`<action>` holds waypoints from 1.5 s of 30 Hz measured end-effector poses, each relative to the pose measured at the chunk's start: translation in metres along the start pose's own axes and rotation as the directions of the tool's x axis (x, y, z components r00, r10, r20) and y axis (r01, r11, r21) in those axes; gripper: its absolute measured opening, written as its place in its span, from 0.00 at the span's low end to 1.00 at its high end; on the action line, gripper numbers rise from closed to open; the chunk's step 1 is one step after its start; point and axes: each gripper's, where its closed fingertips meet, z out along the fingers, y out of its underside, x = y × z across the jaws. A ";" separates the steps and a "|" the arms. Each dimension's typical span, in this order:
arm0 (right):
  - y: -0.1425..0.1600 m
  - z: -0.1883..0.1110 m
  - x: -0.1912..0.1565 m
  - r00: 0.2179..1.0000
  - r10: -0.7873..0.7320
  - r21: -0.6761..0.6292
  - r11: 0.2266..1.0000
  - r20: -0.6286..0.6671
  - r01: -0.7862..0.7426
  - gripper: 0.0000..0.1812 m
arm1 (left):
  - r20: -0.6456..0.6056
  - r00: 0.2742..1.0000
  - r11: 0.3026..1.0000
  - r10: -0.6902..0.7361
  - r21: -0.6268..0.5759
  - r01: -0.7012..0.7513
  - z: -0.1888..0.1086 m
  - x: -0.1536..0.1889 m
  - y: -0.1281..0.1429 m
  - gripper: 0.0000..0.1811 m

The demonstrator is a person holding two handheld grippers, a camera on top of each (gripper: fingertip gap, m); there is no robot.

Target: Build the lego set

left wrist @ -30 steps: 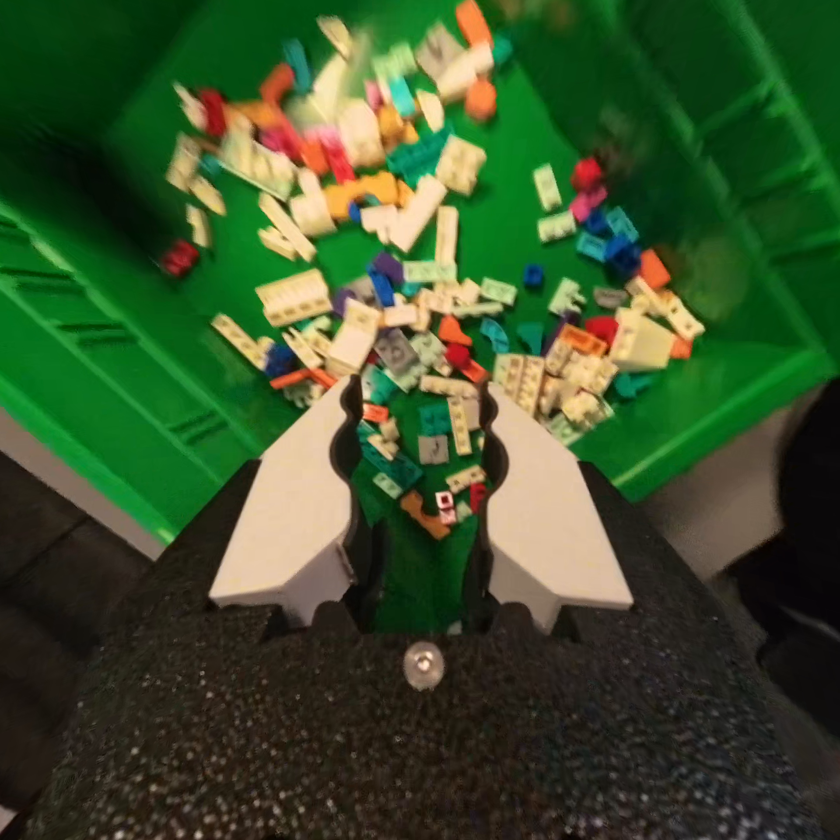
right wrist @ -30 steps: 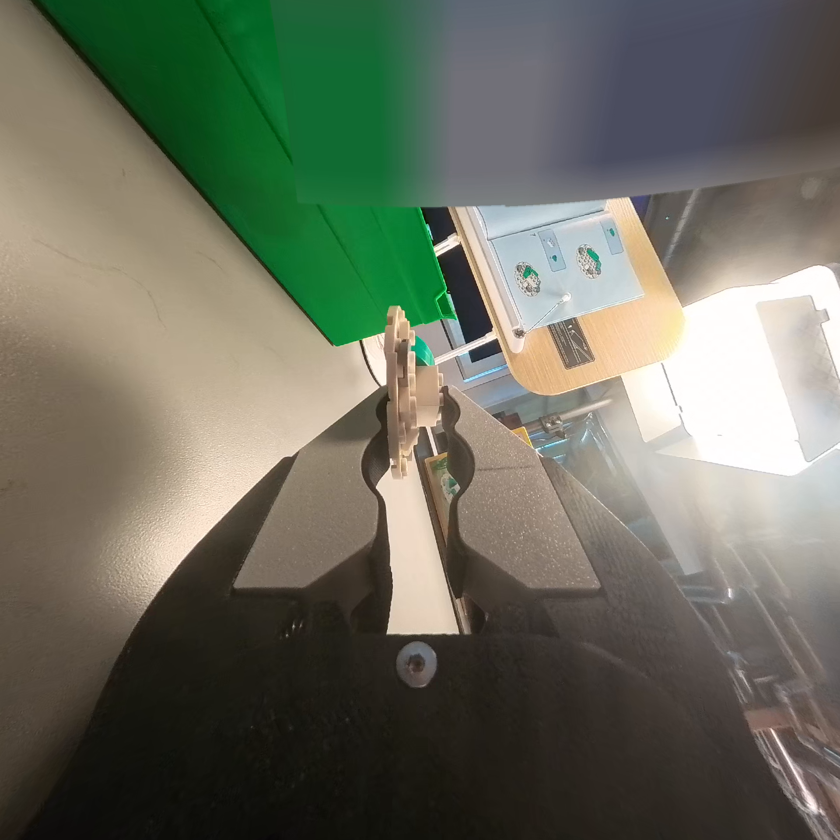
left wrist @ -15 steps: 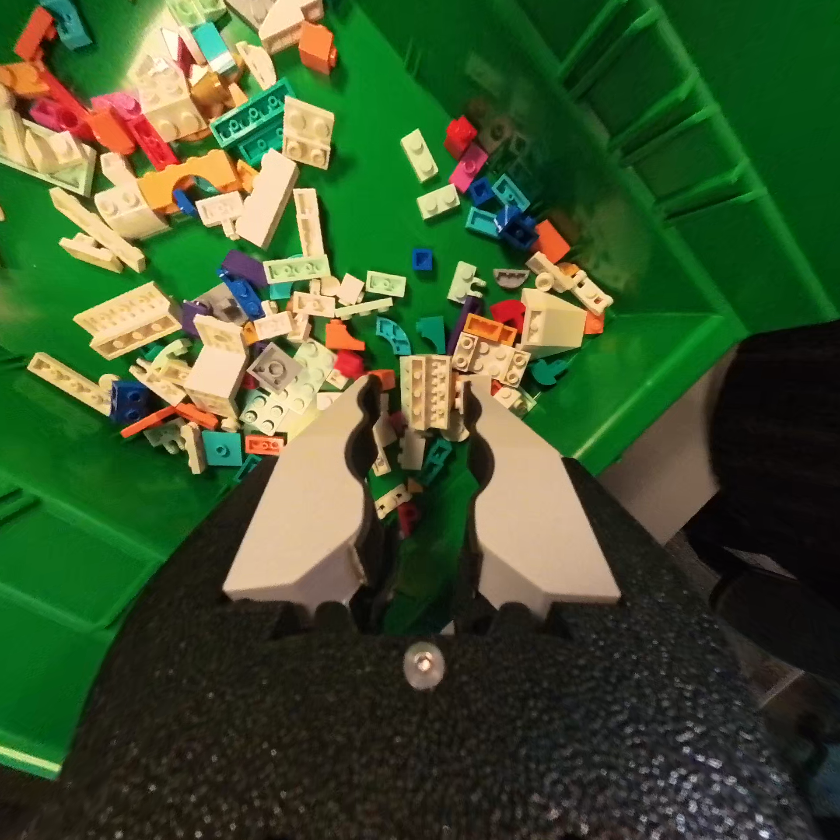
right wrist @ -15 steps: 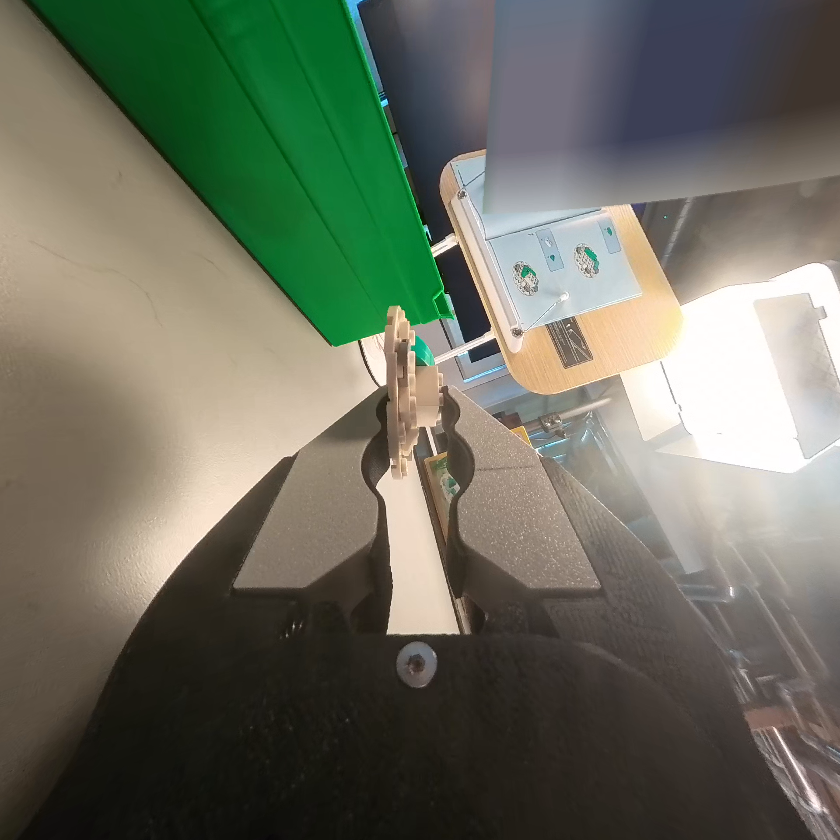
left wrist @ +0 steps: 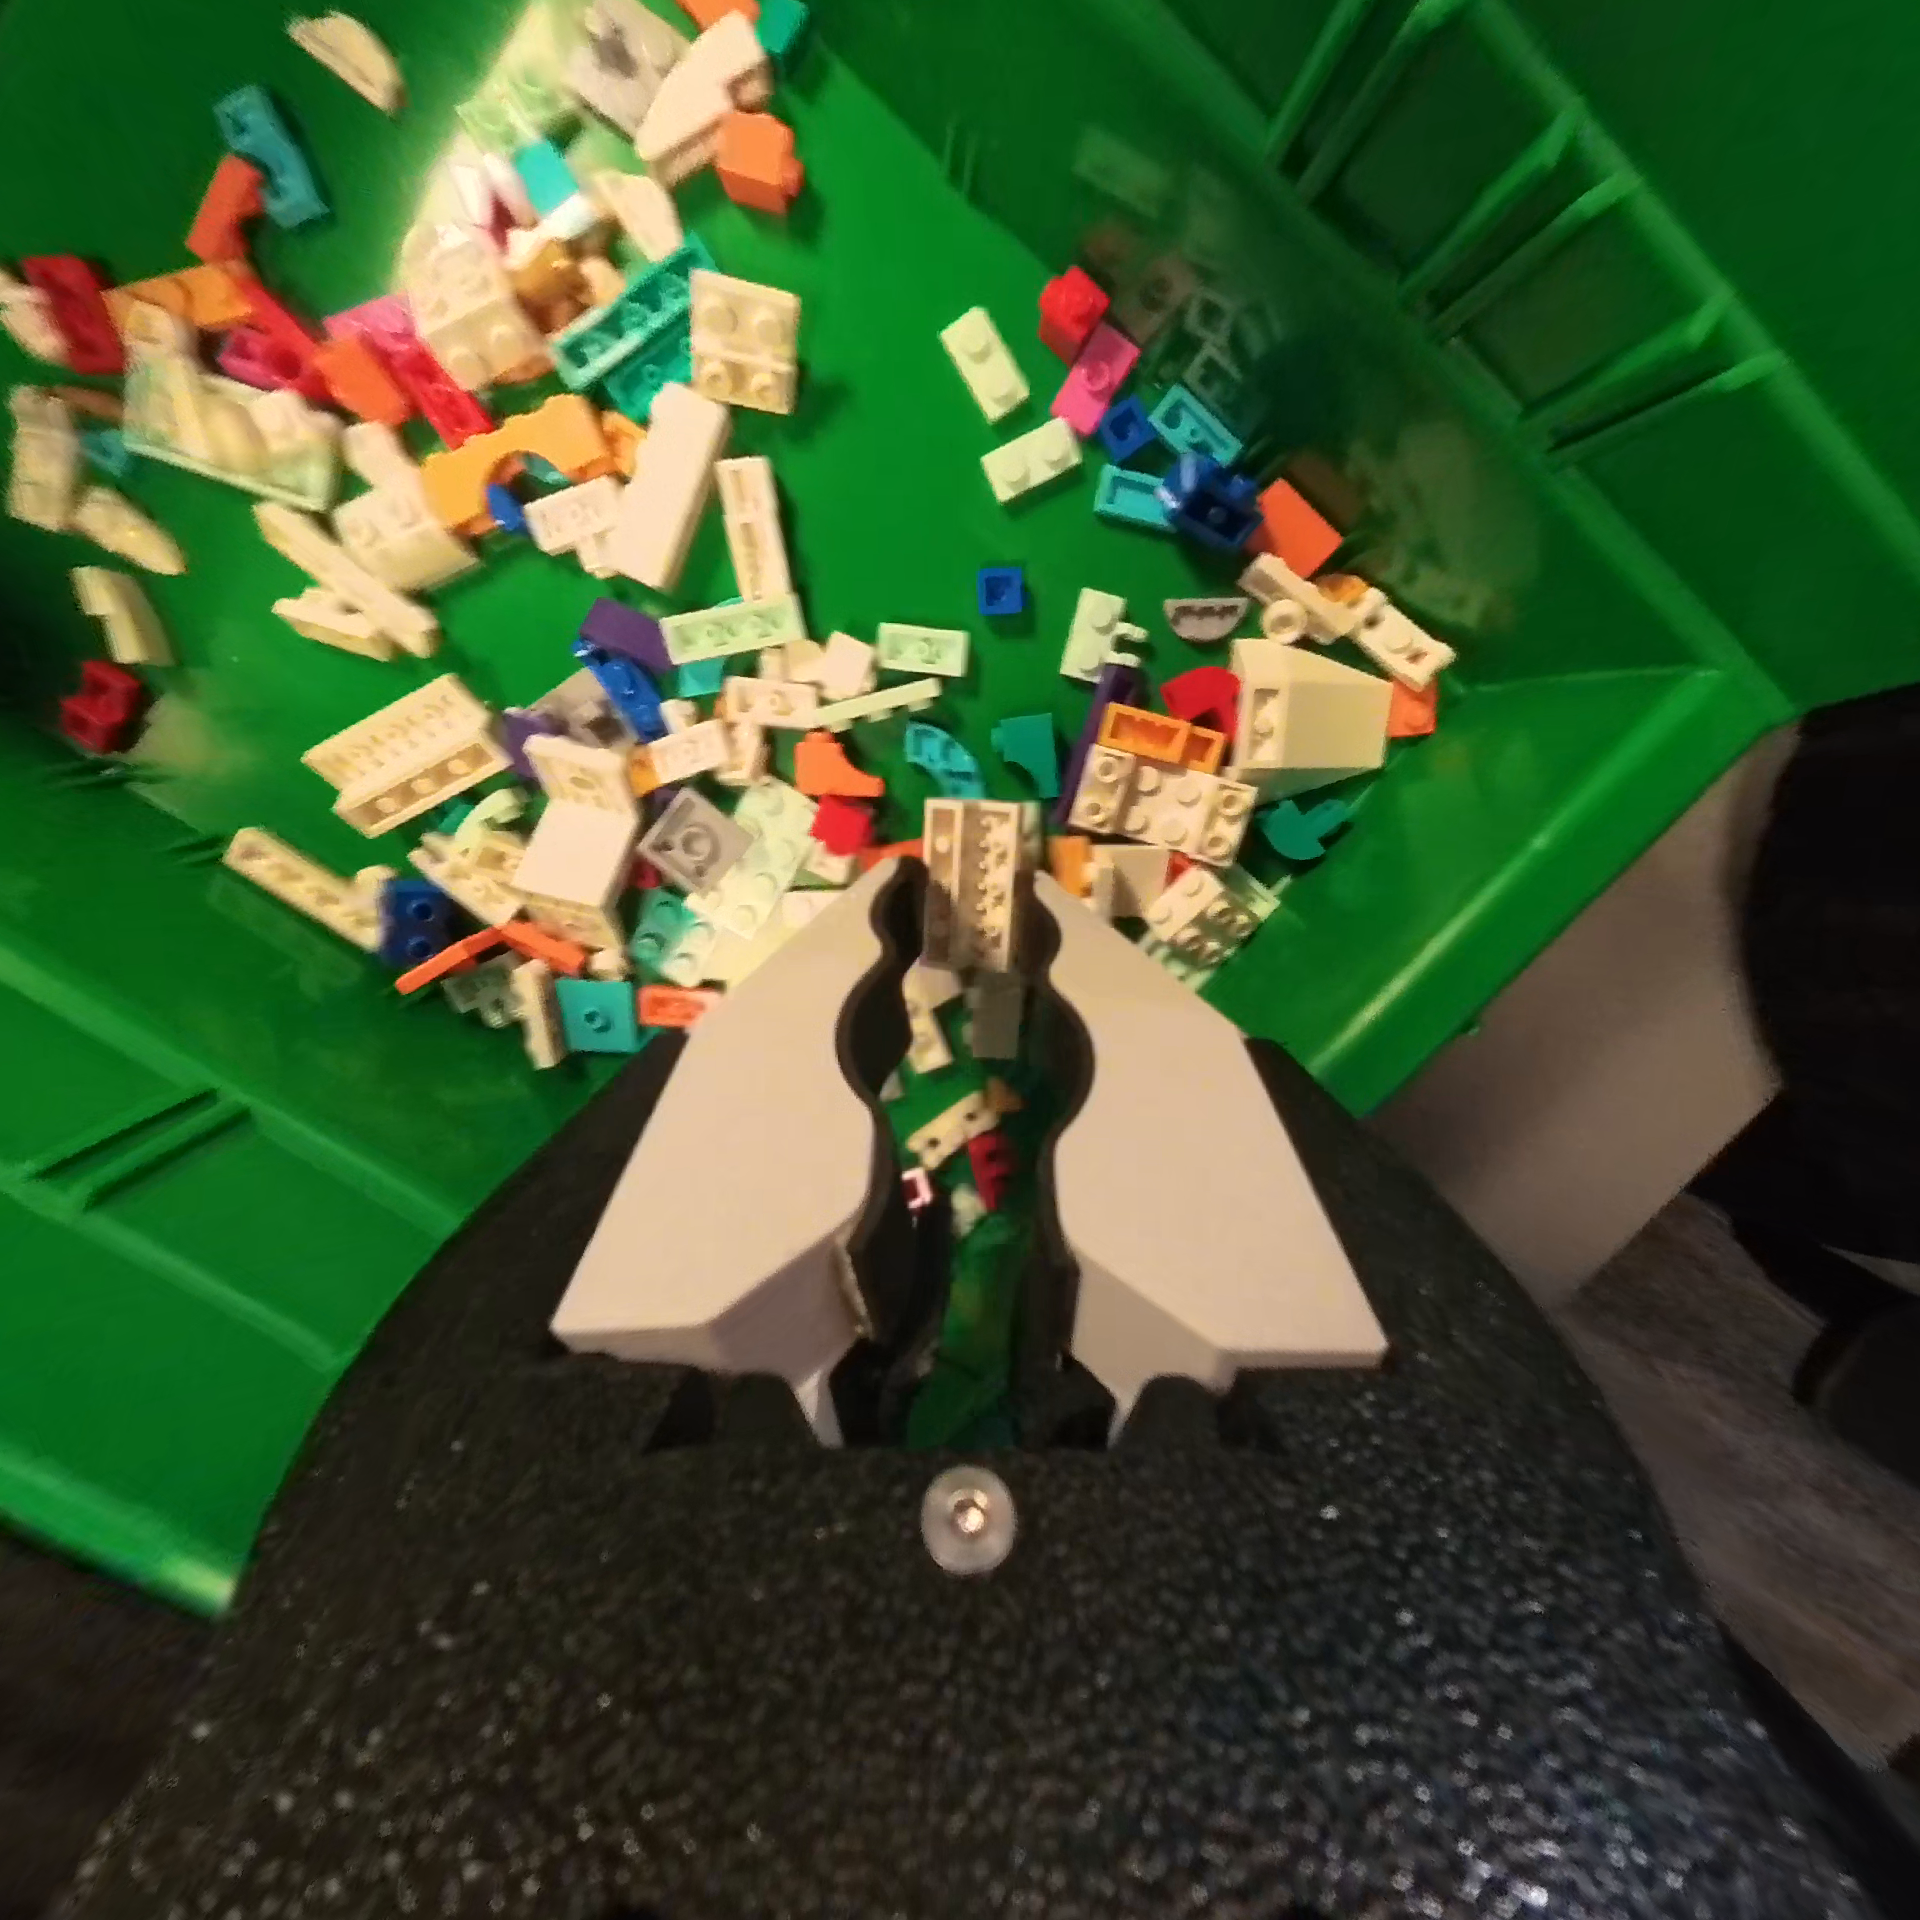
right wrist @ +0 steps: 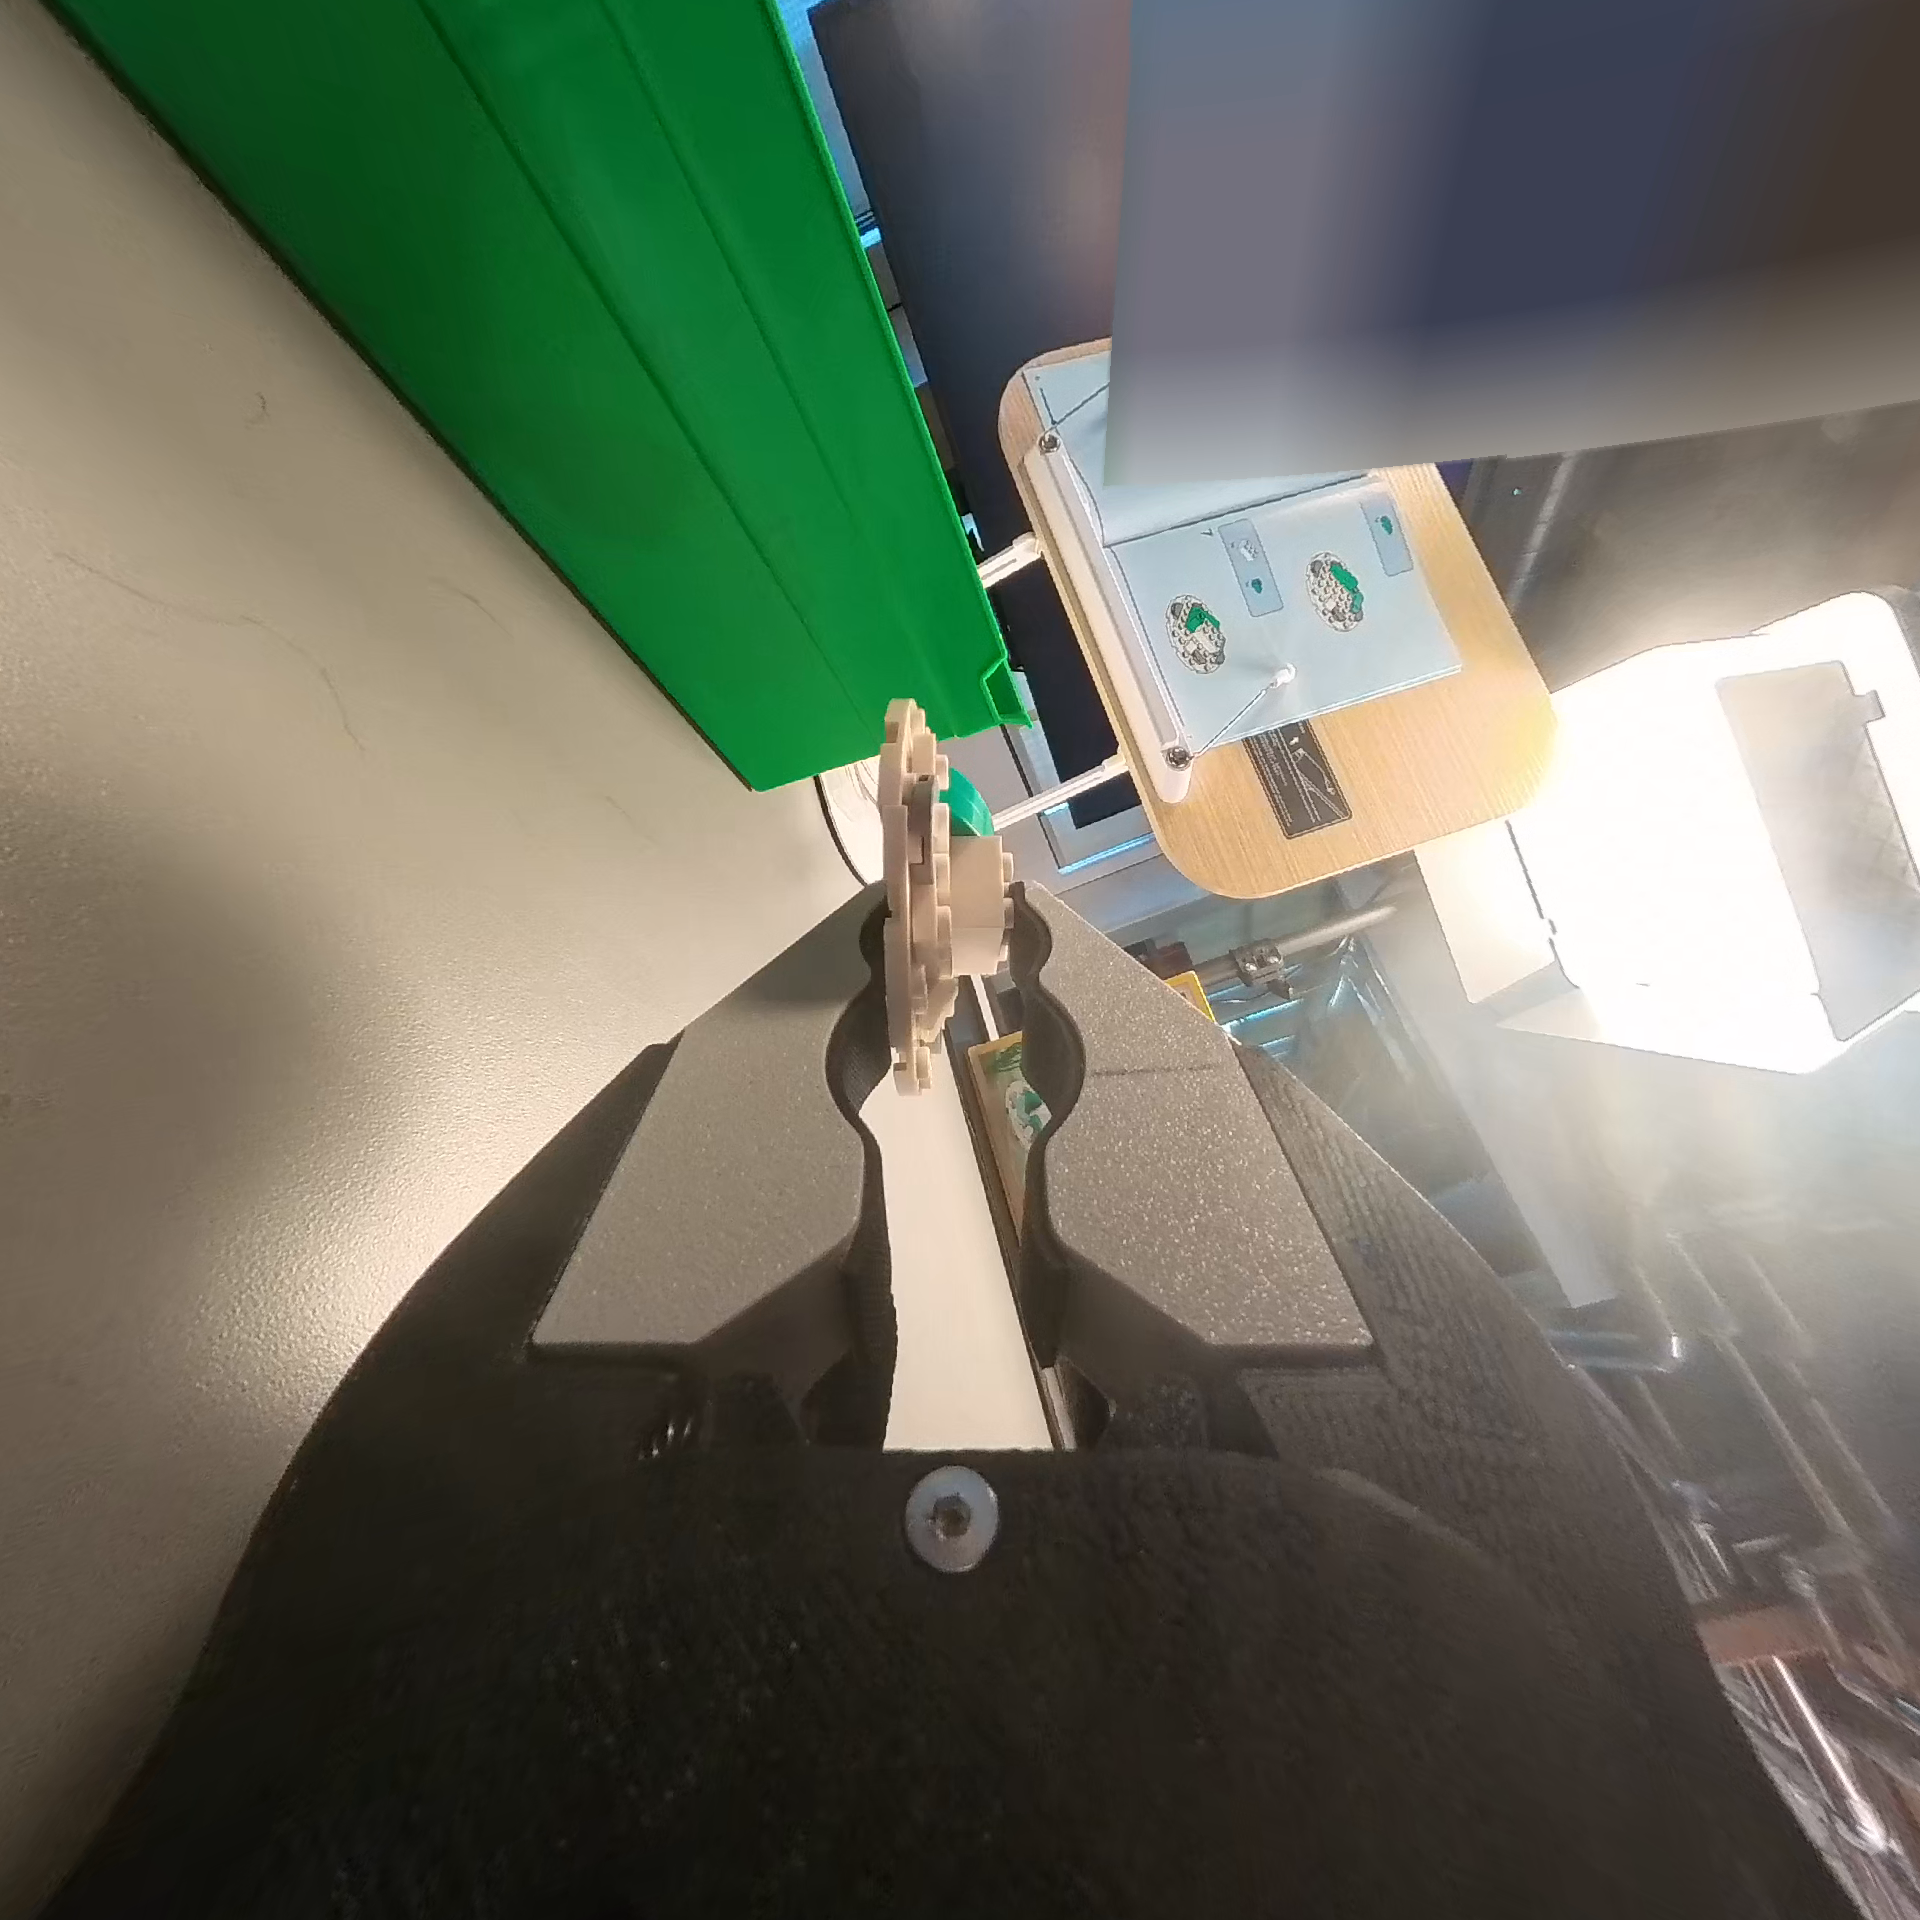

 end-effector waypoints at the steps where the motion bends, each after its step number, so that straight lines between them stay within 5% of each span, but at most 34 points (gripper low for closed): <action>1: 0.000 0.000 0.000 1.000 0.000 0.000 1.000 0.000 0.000 0.10 | 0.052 0.999 1.000 0.004 -0.008 -0.004 -0.002 -0.009 0.002 0.09; 10: 0.000 0.000 -0.001 1.000 -0.002 0.001 1.000 0.004 0.002 0.10 | 0.137 0.990 1.000 -0.019 -0.020 0.022 -0.008 -0.030 0.013 0.08; 20: 0.001 0.001 -0.001 1.000 0.003 -0.001 1.000 0.004 -0.003 0.10 | 0.241 0.966 0.978 -0.089 0.207 0.039 -0.029 -0.058 -0.026 0.08; 29: 0.001 0.001 0.000 1.000 0.002 -0.002 1.000 0.001 -0.002 0.10 | 0.021 0.999 0.983 -0.027 0.185 0.022 0.000 -0.027 -0.055 0.08; 45: -0.002 0.001 0.000 1.000 0.002 0.006 1.000 0.002 -0.002 0.10 | -0.026 0.999 0.987 0.029 0.158 -0.025 0.018 -0.011 -0.060 0.08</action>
